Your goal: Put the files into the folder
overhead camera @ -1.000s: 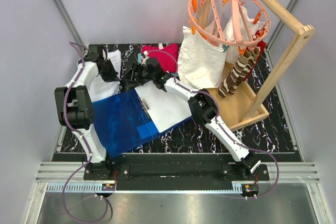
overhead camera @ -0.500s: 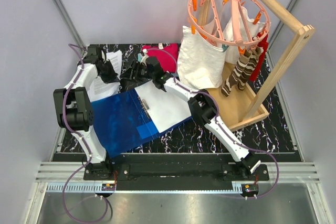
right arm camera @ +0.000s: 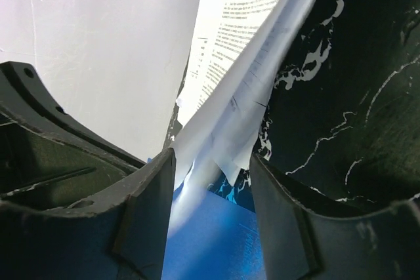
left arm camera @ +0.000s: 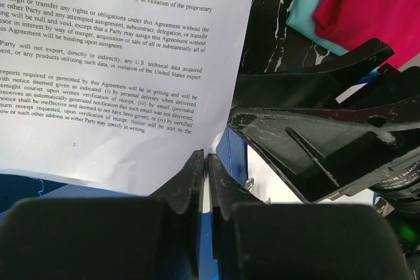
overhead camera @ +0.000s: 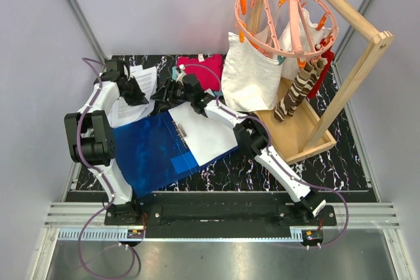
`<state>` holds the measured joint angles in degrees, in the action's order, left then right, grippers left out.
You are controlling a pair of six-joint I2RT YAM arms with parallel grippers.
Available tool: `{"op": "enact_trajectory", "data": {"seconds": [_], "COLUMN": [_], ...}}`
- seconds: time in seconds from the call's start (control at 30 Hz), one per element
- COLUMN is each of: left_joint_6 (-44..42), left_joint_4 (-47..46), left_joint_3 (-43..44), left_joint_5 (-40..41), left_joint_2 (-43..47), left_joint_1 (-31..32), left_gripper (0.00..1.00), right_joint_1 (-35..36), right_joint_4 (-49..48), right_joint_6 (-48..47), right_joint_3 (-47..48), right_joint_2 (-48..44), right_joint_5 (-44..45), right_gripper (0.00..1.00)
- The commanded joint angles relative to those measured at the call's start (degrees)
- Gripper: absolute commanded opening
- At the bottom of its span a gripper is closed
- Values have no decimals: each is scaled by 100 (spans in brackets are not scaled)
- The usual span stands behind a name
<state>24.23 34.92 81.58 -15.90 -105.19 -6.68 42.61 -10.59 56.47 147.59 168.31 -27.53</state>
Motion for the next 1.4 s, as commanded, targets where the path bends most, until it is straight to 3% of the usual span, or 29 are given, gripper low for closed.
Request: {"op": "enact_trajectory", "data": {"seconds": [0.0, 0.27, 0.37, 0.43, 0.57, 0.8, 1.13, 1.37], "left_joint_6": [38, 126, 187, 196, 196, 153, 82, 29], "left_joint_4": [-187, -213, -152, -73, -11, 77, 191, 235], "left_joint_3": [16, -2, 59, 95, 156, 104, 218, -37], "left_joint_5": [-229, -265, -90, -19, -106, -229, -555, -415], "left_joint_2": [227, 209, 305, 437, 604, 692, 912, 1132], "left_joint_1": [-35, -27, -44, -44, -35, -35, 254, 483], "left_gripper": [6, 0, 0, 0, 0, 0, 0, 0], "right_joint_1": [63, 54, 11, -60, -148, -288, -201, -104], "right_joint_4": [-382, -347, 205, 469, 1294, 1630, 1692, 1806], "right_joint_6": [84, 111, -214, -346, -768, -768, -347, -347], "right_joint_3": [358, 358, 288, -71, -319, -811, 209, 86], "right_joint_2": [70, 106, -96, -438, -983, -1915, -1292, -1186], "right_joint_5": [98, 90, 151, 186, 239, 388, 256, 476], "right_gripper": [60, 54, 67, 85, 99, 100, 98, 82]}}
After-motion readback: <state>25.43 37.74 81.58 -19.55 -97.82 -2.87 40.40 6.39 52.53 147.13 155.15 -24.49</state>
